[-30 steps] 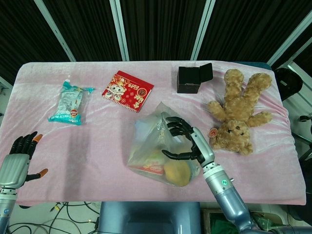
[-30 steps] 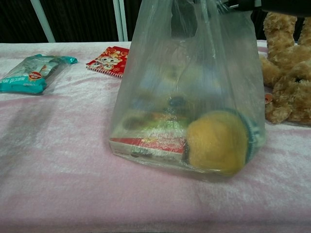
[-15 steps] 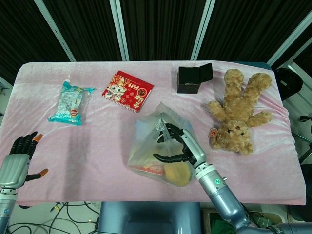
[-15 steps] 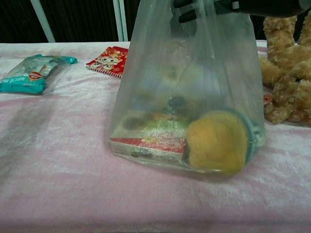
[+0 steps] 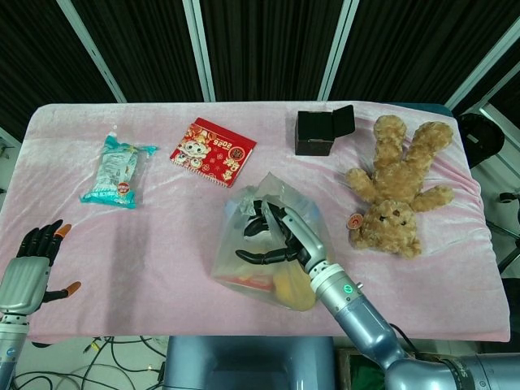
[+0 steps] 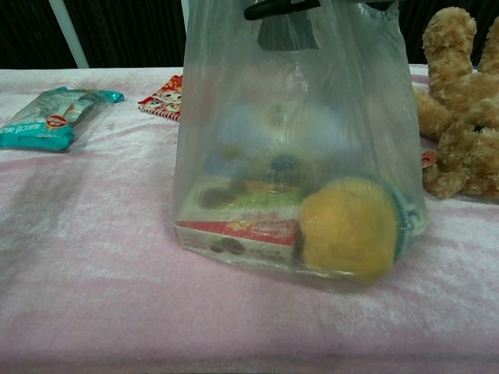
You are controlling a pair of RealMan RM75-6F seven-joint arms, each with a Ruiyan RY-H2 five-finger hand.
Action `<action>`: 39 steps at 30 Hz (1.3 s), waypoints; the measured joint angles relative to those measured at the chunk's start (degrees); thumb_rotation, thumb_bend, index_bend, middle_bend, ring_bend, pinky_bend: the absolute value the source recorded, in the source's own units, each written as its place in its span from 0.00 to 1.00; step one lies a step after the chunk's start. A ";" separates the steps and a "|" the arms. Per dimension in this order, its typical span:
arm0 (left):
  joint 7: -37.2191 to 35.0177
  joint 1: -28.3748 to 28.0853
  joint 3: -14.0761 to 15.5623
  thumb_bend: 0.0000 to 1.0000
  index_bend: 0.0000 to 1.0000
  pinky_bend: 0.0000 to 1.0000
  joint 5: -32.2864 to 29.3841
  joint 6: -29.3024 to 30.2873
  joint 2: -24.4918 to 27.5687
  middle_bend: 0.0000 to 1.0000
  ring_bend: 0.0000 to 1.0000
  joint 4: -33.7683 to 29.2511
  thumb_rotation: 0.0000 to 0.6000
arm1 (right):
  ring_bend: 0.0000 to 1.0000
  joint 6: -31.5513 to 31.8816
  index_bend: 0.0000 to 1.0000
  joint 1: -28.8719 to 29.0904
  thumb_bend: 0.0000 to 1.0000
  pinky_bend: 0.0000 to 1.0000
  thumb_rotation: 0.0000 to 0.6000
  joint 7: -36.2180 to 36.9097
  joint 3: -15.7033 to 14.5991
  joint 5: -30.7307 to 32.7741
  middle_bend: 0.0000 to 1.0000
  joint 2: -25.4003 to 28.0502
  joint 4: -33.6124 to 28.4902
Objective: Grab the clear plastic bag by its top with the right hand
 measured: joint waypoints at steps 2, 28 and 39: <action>-0.08 -0.03 0.01 0.00 0.00 0.00 -0.08 -0.15 -0.01 0.00 0.00 -0.06 1.00 | 0.39 -0.18 0.33 1.69 0.12 0.34 1.00 -0.35 1.16 3.16 0.37 1.81 0.00; -0.11 -0.08 0.06 0.00 0.00 0.01 -0.20 -0.27 0.03 0.00 0.00 -0.37 1.00 | 0.80 -10.66 0.75 -1.30 0.51 0.93 1.00 19.98 10.11 8.32 0.79 3.59 0.00; -0.01 -0.05 0.08 0.00 0.00 0.01 -0.24 -0.25 -0.02 0.00 0.00 -0.42 1.00 | 0.90 -10.25 0.87 -0.81 0.64 1.00 1.00 23.10 12.63 14.61 0.91 8.11 0.00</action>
